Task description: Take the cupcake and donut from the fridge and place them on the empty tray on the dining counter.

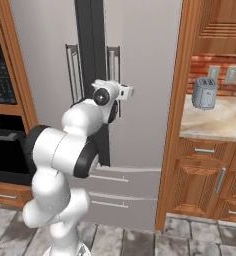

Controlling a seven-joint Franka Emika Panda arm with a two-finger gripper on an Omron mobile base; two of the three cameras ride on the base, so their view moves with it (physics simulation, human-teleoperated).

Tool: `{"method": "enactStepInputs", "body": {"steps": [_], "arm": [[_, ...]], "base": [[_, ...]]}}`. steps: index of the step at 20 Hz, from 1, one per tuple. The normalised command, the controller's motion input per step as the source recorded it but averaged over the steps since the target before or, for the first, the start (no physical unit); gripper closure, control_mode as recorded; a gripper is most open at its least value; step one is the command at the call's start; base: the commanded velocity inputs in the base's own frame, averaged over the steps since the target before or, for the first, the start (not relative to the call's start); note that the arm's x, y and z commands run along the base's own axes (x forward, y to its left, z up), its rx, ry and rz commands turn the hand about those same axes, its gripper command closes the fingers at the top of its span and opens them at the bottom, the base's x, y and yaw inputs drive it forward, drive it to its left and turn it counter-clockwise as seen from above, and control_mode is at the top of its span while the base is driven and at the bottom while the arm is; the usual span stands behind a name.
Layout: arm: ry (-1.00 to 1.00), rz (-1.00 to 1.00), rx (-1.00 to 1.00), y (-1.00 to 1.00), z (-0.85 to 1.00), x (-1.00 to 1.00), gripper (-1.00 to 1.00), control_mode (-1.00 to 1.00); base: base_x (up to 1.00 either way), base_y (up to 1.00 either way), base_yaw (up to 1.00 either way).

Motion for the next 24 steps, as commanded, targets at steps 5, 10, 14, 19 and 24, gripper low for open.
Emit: {"method": "enactStepInputs", "body": {"steps": [5,10,14,19,24], "arm": [[0.29,0.0,0.0,-0.8,0.11,-0.81,1.0,-1.0],[0.21,0.0,0.0,-0.69,0.08,-0.47,1.0,-1.0],[0.01,-0.01,0.0,-1.0,-0.03,-0.86,1.0,-1.0],[0.0,-0.04,0.0,-1.0,-0.09,-0.95,1.0,-1.0],[-0.07,-0.05,0.0,-0.96,-0.02,-0.64,-1.0,-1.0]], "base": [[0.0,0.0,0.0],[0.0,0.0,0.0],[0.0,0.0,0.0],[0.0,0.0,0.0],[0.0,0.0,0.0]]}}
